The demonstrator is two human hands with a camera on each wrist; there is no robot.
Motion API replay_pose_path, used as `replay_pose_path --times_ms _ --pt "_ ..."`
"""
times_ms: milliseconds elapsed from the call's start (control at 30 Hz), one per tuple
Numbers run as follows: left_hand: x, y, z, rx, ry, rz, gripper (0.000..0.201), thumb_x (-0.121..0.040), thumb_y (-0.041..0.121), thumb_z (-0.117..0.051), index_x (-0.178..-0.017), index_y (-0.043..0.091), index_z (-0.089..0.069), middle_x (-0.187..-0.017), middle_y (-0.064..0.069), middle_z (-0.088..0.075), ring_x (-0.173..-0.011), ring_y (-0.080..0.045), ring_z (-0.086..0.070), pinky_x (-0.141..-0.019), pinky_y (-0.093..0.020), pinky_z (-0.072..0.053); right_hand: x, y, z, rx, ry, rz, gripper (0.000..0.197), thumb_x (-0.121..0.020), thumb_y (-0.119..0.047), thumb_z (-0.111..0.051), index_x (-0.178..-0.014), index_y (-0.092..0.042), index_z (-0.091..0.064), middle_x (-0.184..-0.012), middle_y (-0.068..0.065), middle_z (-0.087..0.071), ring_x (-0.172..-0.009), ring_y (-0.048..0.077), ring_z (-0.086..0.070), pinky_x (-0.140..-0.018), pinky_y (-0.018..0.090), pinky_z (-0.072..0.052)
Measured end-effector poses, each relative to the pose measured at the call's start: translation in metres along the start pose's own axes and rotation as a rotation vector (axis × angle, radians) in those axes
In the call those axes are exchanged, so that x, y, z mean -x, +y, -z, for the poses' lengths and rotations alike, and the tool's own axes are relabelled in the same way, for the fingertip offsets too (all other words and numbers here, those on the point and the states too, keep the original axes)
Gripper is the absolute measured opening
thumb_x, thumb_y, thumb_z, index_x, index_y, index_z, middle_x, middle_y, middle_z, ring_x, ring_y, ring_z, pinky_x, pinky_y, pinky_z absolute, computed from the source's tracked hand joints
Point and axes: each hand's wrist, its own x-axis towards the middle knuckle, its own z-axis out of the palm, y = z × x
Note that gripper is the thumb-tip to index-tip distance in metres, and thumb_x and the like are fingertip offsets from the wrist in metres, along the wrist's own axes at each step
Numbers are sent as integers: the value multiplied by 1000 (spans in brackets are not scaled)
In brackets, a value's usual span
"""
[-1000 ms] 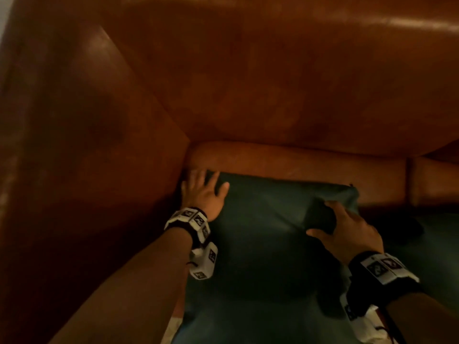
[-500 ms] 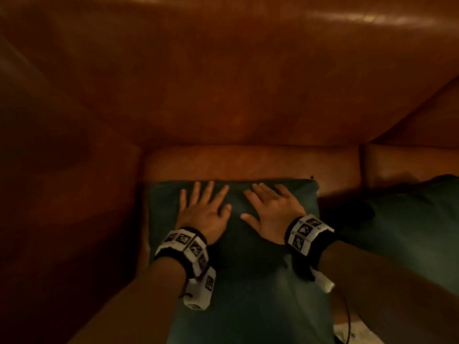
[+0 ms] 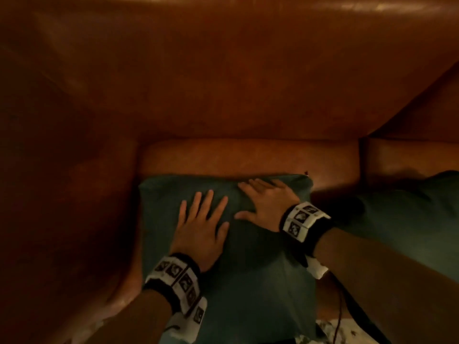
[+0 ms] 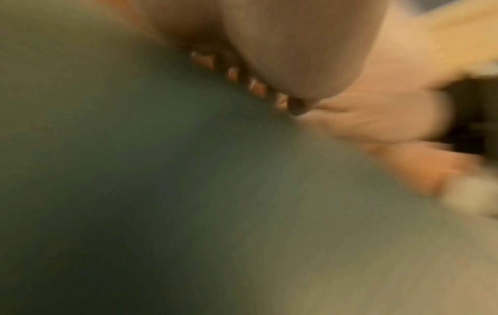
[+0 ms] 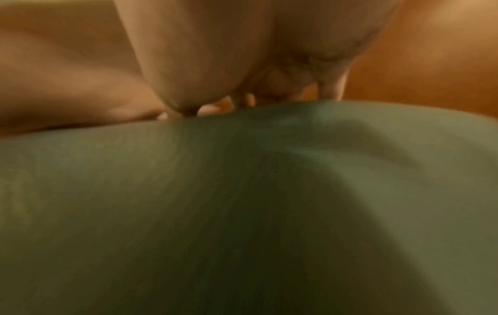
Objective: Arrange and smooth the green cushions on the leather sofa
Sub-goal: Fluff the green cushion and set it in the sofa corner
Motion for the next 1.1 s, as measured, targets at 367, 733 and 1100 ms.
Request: replay_pose_path --times_ms 367,733,1100 --pt "88 -73 -61 556 157 975 58 -94 52 -14 -150 40 -4 -161 -3 -2 -147 -29 -6 -116 -57 -8 -13 -32 36 62 -60 10 102 -65 -93 -36 -145 -31 -24 -143 4 -47 -124 28 -50 -103 42 -42" --pt "61 -65 -58 639 52 666 67 -79 82 -15 -136 63 13 -159 13 12 -147 -29 5 -114 -61 -5 -61 -40 2 109 -143 -3 128 -35 -106 -34 -143 -42 -6 -152 8 -33 -132 34 -41 -106 55 -36" --pt "166 -57 -92 661 115 1126 70 -89 69 -12 -149 34 -19 -159 -4 -17 -147 -32 -6 -114 -62 1 -33 -65 15 202 3 169 116 -59 -90 -47 -149 -28 -10 -156 11 -23 -139 33 -29 -112 53 -30"
